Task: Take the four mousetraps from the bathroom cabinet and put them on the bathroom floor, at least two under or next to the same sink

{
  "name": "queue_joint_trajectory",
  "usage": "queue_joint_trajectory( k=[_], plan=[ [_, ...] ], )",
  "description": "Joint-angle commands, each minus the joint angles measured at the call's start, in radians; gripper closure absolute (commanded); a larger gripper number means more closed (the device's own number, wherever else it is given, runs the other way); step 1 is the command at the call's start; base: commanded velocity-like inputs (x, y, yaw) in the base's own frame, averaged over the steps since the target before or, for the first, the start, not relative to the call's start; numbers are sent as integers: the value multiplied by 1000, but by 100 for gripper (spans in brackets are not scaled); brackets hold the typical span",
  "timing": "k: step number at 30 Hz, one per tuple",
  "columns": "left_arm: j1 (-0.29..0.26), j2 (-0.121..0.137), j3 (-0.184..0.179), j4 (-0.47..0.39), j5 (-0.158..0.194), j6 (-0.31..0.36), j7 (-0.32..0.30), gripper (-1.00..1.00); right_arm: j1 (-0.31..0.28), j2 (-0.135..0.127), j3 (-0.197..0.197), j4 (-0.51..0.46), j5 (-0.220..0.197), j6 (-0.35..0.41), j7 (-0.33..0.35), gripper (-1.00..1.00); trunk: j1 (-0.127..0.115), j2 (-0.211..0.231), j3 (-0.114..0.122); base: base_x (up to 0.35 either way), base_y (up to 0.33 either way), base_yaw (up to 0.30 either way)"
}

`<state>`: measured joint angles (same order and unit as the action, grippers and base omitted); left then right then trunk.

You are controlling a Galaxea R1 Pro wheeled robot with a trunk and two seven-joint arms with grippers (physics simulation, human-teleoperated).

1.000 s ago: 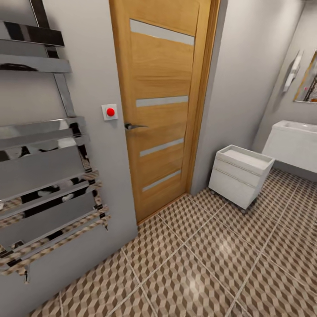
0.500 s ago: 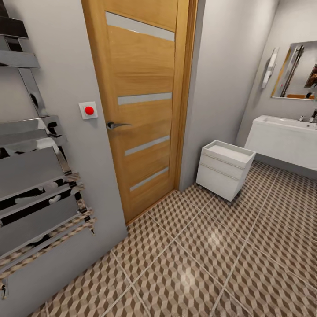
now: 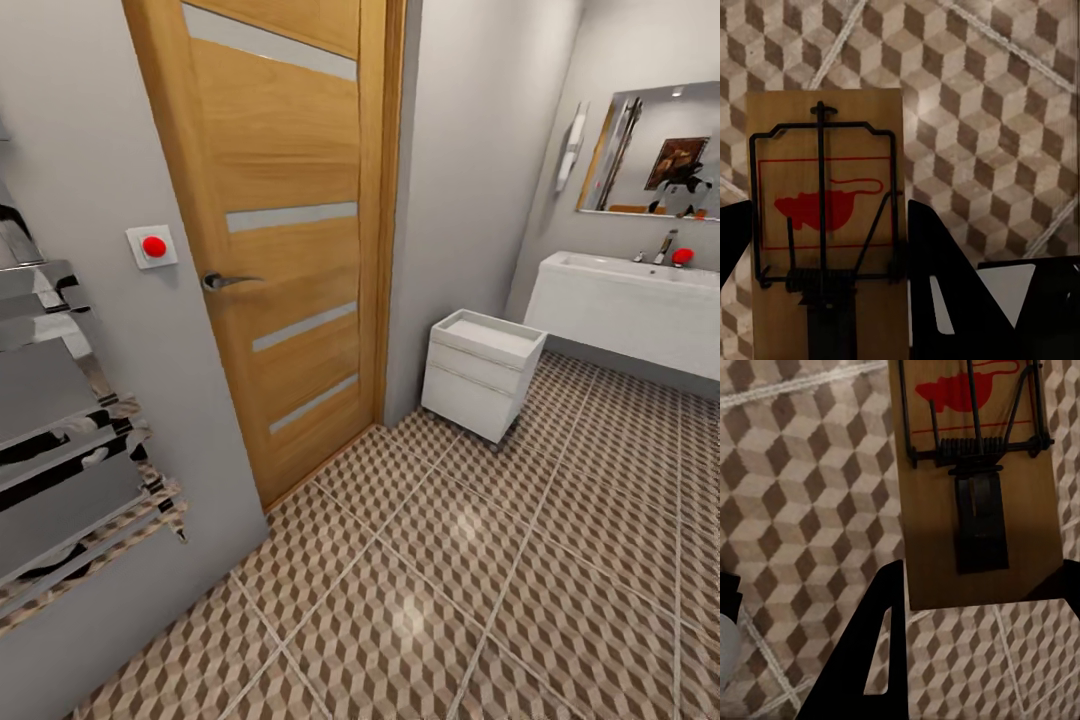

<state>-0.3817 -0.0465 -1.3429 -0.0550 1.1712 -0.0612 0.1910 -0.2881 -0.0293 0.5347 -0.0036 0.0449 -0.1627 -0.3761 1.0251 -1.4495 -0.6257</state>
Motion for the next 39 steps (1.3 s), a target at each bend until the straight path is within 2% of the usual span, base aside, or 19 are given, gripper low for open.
queue_joint_trajectory(
  k=[1, 17, 24, 35, 37, 39],
  plan=[
    [0, 0, -9, -1, 6, -2, 5, 100, -1, 0, -2, 1, 3, -3, -1, 100, 0, 0, -2, 0, 0, -187],
    [0, -1, -9, -2, 8, -2, 5, 100, -1, -1, -2, 2, 3, -3, 0, 100, 0, 0, -22, 0, 0, -198],
    [0, -2, -9, -2, 8, -2, 5, 100, -1, -2, -3, 2, 3, -3, 66, 100, 0, 0, -30, 0, 0, -217],
    [0, -2, -9, -2, 8, -2, 5, 100, 0, -3, -5, 2, 0, -4, 77, 100, 0, 0, -41, 0, 0, -225],
    [0, -3, -9, -2, 8, -2, 5, 100, -1, -3, -6, 2, -22, -4, 78, 100, 0, 0, -44, 0, 0, -226],
    [0, -2, -9, -2, 8, -2, 5, 100, -1, -5, -6, 2, -114, -4, 80, 100, 0, 0, -46, 0, 0, -228]
  ],
)
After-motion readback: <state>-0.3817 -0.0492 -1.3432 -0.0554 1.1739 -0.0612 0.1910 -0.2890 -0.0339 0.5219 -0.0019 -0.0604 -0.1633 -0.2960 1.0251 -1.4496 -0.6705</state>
